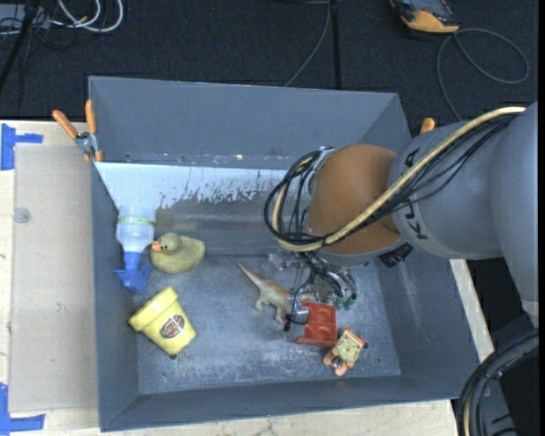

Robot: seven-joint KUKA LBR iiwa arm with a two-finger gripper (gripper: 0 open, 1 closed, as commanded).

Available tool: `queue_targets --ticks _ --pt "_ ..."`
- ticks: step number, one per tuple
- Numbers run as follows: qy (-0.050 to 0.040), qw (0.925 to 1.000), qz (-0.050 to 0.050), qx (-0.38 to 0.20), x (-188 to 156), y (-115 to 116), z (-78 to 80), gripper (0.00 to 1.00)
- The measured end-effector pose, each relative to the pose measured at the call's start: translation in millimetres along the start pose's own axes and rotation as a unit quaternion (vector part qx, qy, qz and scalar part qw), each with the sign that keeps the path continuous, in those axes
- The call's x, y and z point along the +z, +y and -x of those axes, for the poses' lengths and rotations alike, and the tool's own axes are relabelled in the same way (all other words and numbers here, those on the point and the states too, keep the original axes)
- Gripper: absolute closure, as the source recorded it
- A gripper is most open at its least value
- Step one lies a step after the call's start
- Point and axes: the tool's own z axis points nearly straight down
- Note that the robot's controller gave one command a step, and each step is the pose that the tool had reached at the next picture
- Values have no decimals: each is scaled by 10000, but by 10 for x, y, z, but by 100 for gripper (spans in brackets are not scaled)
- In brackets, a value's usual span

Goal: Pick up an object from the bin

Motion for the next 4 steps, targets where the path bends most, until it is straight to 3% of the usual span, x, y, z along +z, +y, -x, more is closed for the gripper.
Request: queue_targets --ticks 1,2,3,4 --pt "36 9936 2 1131 278 -359 130 100" --pt "36 9936 3 1132 279 -359 130 100" --pt "38 9933 5 1154 -901 -311 214 100" --pt "39 9933 5 1156 -901 -312 213 100"
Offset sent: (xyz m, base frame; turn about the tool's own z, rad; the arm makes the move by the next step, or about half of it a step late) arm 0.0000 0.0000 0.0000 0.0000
